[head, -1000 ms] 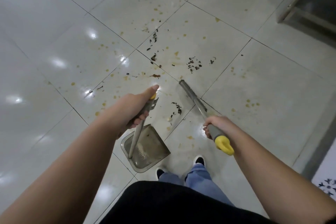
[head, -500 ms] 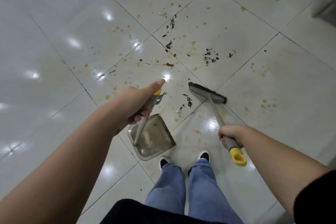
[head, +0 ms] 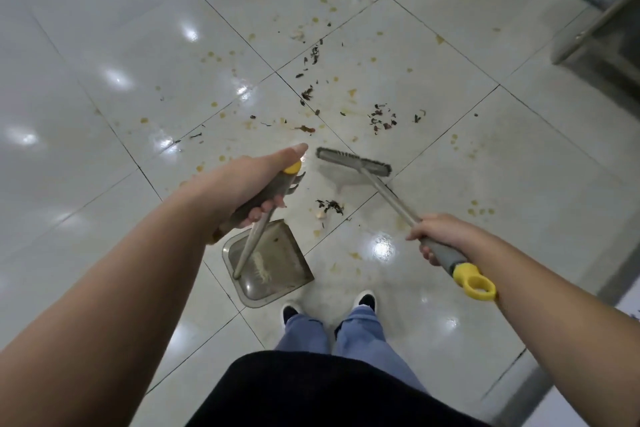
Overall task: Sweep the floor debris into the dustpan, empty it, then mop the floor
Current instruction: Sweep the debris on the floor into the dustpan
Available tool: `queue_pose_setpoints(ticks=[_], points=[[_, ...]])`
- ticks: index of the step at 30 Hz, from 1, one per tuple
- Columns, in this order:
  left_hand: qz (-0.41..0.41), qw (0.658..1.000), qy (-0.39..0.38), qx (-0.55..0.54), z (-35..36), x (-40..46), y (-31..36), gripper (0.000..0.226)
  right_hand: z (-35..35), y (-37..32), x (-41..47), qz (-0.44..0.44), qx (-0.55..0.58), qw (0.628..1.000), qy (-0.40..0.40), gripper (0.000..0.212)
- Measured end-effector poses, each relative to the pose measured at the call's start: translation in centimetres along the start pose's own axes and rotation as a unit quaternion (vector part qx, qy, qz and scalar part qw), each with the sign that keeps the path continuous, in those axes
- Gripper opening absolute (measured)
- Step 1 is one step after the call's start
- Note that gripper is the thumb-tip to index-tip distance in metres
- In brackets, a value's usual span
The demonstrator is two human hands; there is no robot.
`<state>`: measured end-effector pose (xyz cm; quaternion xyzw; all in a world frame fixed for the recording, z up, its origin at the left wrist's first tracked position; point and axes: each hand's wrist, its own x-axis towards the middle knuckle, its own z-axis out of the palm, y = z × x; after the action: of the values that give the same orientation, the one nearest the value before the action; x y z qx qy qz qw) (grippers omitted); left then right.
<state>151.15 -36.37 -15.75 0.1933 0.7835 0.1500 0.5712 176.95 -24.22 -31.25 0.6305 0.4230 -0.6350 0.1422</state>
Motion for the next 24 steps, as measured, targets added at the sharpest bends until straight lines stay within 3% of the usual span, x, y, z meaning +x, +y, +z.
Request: queue_pose_setpoints(ticks=[9, 13, 19, 22, 24], points=[[-0.018, 0.999, 0.032, 0.006, -1.0, 1.8, 1.0, 0.068, 4.4, -8.4, 8.6, 0.037, 0.090, 0.995, -0.027, 0.022], [-0.017, 1.000, 0.025, -0.005, -0.6, 2.3, 1.2, 0.068, 5.1, -4.7, 9.2, 0.104, 0.147, 0.981, -0.069, 0.021], [0.001, 1.000, 0.028, 0.000, -2.0, 1.0, -0.1, 0.067, 2.3, 7.0, 3.3, 0.212, 0.116, 0.968, -0.064, 0.019], [-0.004, 1.000, 0.003, -0.001, -2.8, -0.1, -1.0, 0.070, 0.6, 8.4, 0.7, 0.178, 0.118, 0.974, -0.080, 0.002], [-0.013, 1.000, -0.003, 0.010, -3.5, -0.9, -1.5, 0.076, -0.6, 7.7, -0.1, 0.128, 0.117, 0.981, -0.085, 0.015]])
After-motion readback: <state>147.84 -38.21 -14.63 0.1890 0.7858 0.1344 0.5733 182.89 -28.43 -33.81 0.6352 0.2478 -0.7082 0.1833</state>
